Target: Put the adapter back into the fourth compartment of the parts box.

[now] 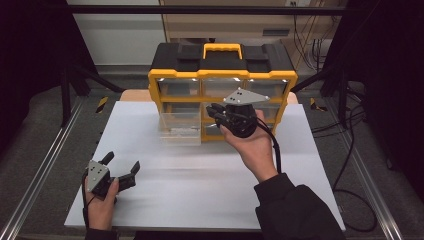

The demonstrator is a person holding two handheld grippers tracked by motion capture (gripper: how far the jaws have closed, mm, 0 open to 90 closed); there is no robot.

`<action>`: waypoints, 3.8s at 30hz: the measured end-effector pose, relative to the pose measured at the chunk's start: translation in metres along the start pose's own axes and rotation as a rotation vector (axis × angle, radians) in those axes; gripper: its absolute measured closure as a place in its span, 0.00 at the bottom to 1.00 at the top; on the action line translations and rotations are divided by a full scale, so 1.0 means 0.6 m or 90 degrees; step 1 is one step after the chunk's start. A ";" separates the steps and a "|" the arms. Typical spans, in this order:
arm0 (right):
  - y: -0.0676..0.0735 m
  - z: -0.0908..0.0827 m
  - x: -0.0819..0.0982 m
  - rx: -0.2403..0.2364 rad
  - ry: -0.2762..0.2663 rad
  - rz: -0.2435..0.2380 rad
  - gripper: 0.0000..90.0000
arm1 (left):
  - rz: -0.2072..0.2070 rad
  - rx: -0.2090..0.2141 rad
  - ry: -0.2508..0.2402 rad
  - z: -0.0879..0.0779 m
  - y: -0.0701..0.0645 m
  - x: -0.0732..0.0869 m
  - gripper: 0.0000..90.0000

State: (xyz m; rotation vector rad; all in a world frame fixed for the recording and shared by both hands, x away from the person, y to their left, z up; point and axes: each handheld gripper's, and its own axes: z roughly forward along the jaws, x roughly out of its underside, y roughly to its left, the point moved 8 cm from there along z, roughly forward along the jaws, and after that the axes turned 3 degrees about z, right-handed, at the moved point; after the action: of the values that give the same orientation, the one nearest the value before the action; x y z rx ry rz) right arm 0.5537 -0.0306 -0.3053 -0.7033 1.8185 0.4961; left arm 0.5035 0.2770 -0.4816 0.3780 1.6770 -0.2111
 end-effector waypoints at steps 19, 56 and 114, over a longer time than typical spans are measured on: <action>0.015 0.018 -0.011 -0.012 0.008 -0.012 0.85 | -0.001 0.001 -0.001 0.000 0.000 0.000 0.02; 0.042 0.053 -0.023 -0.035 0.029 -0.033 0.85 | -0.004 0.002 -0.001 0.001 0.001 0.000 0.02; 0.065 0.107 0.010 -0.059 0.117 -0.051 0.85 | -0.005 0.005 -0.001 0.002 0.002 0.000 0.02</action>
State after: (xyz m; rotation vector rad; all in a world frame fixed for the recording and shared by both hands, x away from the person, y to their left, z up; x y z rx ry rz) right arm 0.5706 0.0373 -0.3328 -0.9077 1.9377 0.4782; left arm 0.5048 0.2777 -0.4814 0.3768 1.6776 -0.2243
